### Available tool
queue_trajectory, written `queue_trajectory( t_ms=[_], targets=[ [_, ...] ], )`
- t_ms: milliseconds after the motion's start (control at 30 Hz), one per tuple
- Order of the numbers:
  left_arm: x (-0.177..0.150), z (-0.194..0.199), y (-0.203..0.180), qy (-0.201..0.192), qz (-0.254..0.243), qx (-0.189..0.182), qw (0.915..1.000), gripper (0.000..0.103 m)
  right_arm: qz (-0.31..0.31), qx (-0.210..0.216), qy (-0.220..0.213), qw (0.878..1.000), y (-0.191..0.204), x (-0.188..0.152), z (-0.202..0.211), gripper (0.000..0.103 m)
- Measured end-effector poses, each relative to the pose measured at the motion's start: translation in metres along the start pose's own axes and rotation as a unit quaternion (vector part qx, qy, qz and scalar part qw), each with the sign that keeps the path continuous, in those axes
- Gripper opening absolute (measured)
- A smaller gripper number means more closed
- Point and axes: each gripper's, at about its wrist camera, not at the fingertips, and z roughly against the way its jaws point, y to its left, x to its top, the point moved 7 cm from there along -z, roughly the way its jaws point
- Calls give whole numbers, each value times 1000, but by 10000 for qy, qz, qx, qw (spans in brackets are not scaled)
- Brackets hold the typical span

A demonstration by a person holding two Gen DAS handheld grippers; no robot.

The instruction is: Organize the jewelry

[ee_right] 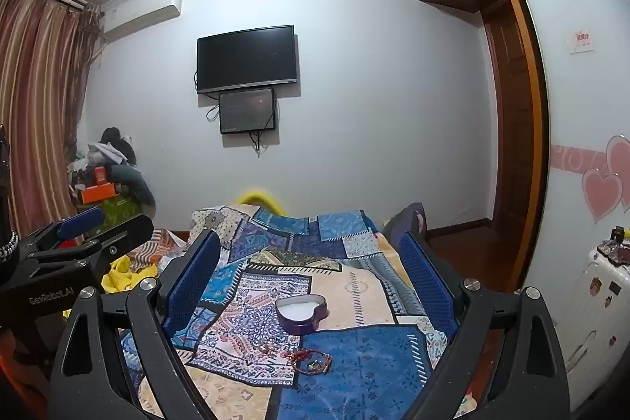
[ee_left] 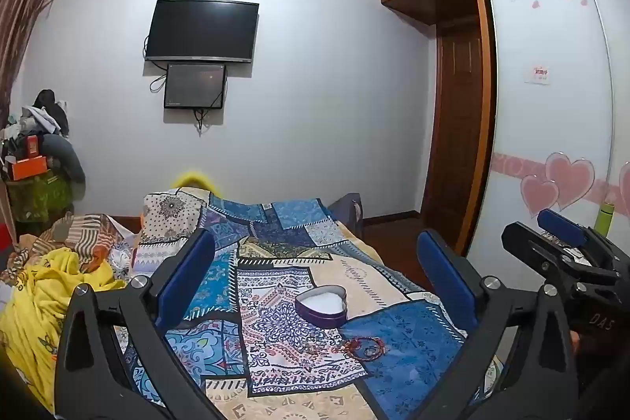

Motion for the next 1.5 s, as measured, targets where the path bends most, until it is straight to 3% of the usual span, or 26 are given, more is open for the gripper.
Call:
queue_trajectory(
  t_ms=[500, 1500],
  targets=[
    [-18, -9, 3, 20, 2, 11, 10000, 103, 9, 0, 19, 10000, 0, 2, 0, 91],
    [-11, -9, 2, 124, -5, 17, 9999, 103, -20, 25, 77, 10000, 0, -2, -3, 91]
  ],
)
